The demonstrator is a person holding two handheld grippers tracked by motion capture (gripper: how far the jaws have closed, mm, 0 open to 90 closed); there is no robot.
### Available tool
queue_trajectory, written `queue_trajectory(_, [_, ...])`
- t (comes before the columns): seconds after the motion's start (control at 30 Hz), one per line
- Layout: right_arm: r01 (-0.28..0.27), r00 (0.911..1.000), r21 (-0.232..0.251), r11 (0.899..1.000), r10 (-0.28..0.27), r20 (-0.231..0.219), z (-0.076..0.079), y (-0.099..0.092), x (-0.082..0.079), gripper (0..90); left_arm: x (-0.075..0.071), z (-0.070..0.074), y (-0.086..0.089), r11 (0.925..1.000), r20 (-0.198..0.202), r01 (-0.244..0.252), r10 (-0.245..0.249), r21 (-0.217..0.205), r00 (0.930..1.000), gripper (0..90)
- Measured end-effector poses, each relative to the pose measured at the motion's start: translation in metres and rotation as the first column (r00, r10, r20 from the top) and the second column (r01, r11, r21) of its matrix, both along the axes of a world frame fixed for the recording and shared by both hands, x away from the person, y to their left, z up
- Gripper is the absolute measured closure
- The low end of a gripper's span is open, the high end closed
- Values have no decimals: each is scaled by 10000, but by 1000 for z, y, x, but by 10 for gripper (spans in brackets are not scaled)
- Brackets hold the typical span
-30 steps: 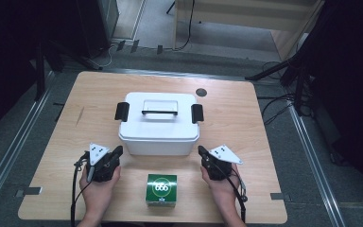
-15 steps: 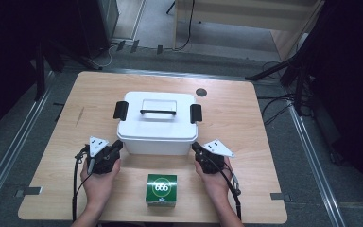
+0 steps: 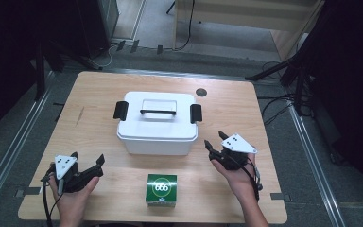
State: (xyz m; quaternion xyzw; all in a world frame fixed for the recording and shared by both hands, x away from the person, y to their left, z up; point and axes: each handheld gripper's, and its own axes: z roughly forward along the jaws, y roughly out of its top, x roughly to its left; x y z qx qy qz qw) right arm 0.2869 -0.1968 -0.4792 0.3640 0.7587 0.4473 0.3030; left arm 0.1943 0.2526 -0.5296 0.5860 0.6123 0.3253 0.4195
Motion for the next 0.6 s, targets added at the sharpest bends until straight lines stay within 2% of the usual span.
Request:
queue_trajectory(0.07, [44, 10000, -113, 9999, -44, -8, 10, -2, -1, 286, 1, -1, 6, 9999, -236, -81, 79, -100, 9997, 75])
queue_trajectory(0.13, [-125, 9999, -157, 9998, 124, -73, 20, -4, 0, 227, 0, -2, 12, 9995, -233, -85, 78, -288, 9997, 76])
queue_trajectory(0.27, [-1046, 9942, -556, 9930, 1031, -295, 40, -2, 7, 139, 0, -3, 21, 9992, -544, -343, 331, -211, 9980, 82])
queue_trajectory(0.37, [-2002, 9786, -1138, 9731, 1930, -719, 57, 4, 17, 105, -3, -7, 26, 9989, -453, -473, 470, -38, 9979, 84])
queue_trajectory(0.4, [-2229, 9731, -1196, 9675, 2134, -867, 61, 6, 19, 94, -4, -8, 27, 9989, -466, -468, 472, 98, 9978, 84])
queue_trajectory(0.47, [-2640, 9628, -1592, 9513, 2500, -1027, 73, 12, 23, 85, -5, -12, 28, 9968, -530, -588, 617, 543, 9967, 84])
queue_trajectory(0.5, [-2836, 9567, -1780, 9423, 2651, -1203, 78, 16, 26, 84, -5, -12, 30, 9953, -694, -576, 630, 778, 9956, 83])
queue_trajectory(0.53, [-3016, 9512, -2002, 9322, 2799, -1300, 82, 20, 29, 84, -6, -13, 34, 9935, -535, -646, 699, 940, 9961, 84])
queue_trajectory(0.6, [-3466, 9357, -2325, 9087, 3174, -1543, 91, 29, 34, 84, -9, -12, 40, 9949, -351, -664, 692, 760, 9970, 84])
